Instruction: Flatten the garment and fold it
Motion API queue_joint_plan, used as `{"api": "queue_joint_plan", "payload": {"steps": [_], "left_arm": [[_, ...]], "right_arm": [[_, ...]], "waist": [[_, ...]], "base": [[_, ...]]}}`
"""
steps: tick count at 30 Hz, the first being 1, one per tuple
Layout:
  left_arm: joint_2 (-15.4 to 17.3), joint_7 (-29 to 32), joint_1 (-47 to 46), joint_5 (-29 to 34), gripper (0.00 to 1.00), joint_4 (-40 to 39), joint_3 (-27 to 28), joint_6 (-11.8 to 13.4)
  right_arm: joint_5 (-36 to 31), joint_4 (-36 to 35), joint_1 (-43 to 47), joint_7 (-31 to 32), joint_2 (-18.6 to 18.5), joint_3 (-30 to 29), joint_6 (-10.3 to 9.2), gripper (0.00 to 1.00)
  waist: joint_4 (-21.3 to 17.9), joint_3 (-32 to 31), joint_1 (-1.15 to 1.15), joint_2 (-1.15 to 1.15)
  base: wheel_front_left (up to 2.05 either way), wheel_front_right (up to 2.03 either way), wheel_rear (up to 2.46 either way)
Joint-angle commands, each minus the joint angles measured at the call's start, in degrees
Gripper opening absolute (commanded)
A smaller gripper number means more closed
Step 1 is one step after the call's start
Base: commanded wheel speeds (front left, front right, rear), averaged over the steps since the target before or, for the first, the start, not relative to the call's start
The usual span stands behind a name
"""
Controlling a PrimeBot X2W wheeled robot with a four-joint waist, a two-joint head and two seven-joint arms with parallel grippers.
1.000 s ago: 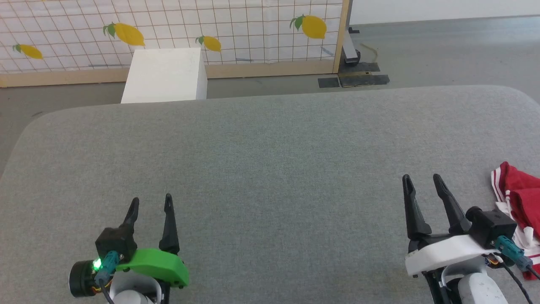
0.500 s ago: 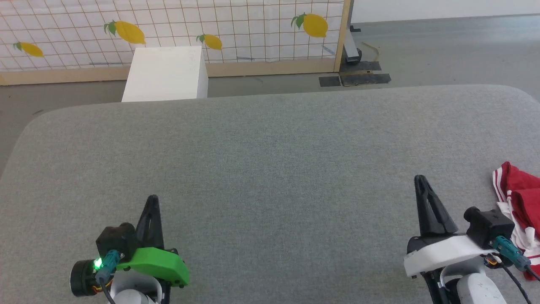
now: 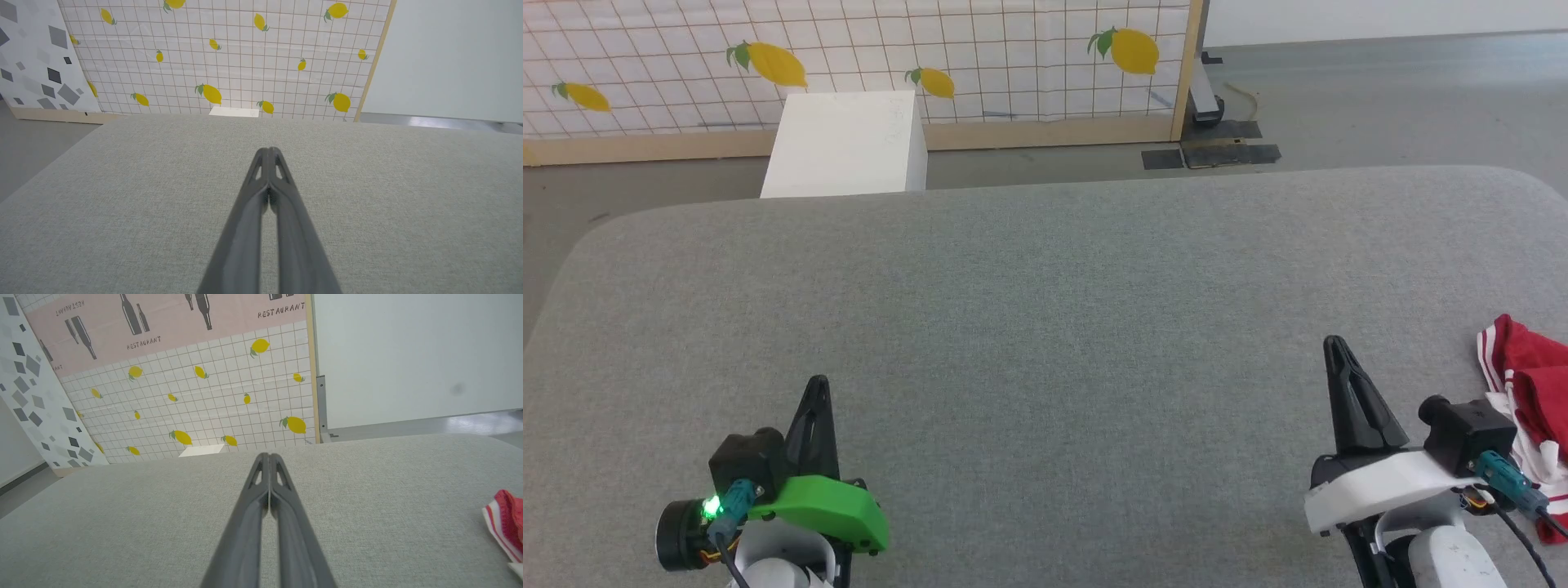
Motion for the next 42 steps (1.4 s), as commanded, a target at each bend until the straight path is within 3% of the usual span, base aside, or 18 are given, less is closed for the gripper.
{"api": "queue_joint_plan", "payload": {"steps": [1, 42], "left_arm": [[-0.4, 0.3, 0.3, 0.6, 0.0, -0.4, 0.2, -0.3], [-1.8, 4.8, 1.5, 5.0, 0.0, -4.4, 1.9, -1.5]], "right_arm": [[-0.8, -0.6, 0.6, 0.3, 0.0, 0.0, -0.01, 0.0], [-5.2, -4.9, 2.3, 5.0, 0.0, -0.3, -0.03, 0.0]], "waist": [[0.0, 0.0, 0.0, 0.0], [0.4, -0.5, 0.0, 0.0]], "base": [[0.0, 0.0, 0.0], [0.0, 0.0, 0.0]]}}
